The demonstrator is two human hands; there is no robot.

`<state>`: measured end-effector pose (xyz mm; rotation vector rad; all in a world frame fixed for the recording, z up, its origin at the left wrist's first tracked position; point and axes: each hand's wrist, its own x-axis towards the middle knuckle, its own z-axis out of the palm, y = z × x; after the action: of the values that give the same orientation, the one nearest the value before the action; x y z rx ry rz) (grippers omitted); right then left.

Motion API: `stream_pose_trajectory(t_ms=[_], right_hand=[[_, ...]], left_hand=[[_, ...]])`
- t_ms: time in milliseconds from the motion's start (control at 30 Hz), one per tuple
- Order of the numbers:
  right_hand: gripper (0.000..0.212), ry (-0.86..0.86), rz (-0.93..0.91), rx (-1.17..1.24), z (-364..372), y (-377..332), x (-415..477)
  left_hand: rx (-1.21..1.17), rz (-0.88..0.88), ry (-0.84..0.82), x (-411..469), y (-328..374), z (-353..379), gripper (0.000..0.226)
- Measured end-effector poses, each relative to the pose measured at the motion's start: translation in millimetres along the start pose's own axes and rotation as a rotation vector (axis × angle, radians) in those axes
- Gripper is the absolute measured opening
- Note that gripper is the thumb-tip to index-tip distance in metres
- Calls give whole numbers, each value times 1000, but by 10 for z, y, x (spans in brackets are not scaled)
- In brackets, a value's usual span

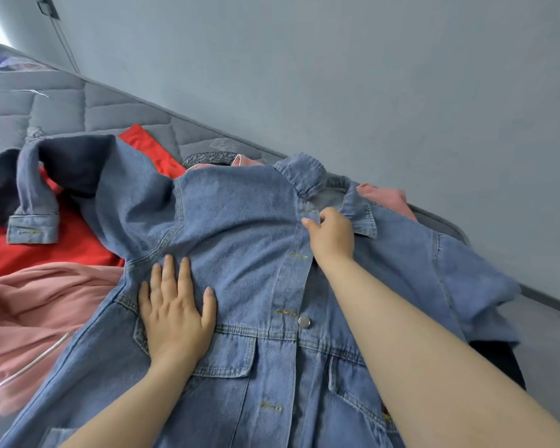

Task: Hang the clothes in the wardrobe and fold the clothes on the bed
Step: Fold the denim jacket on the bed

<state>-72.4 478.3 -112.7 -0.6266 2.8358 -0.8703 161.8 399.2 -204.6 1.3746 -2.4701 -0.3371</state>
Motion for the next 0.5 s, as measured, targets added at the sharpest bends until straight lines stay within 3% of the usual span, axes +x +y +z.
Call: stream_pose_trajectory(t_ms=[67, 133, 200, 333, 500], right_hand=[[31, -28, 45, 40, -31, -59, -81], [56, -65, 85, 190, -103, -91, -252], [63, -73, 72, 312, -235, -17, -484], [41, -96, 51, 343, -637, 430, -890], [21, -26, 152, 338, -1159, 1133, -1077]], left_hand=[[-4, -1, -8, -3, 15, -14, 73], [-1, -1, -32, -6, 30, -47, 75], [8, 5, -60, -20, 53, -112, 79], [-19, 78, -108, -70, 139, -305, 89], [-186, 264, -105, -219, 692, -548, 84]])
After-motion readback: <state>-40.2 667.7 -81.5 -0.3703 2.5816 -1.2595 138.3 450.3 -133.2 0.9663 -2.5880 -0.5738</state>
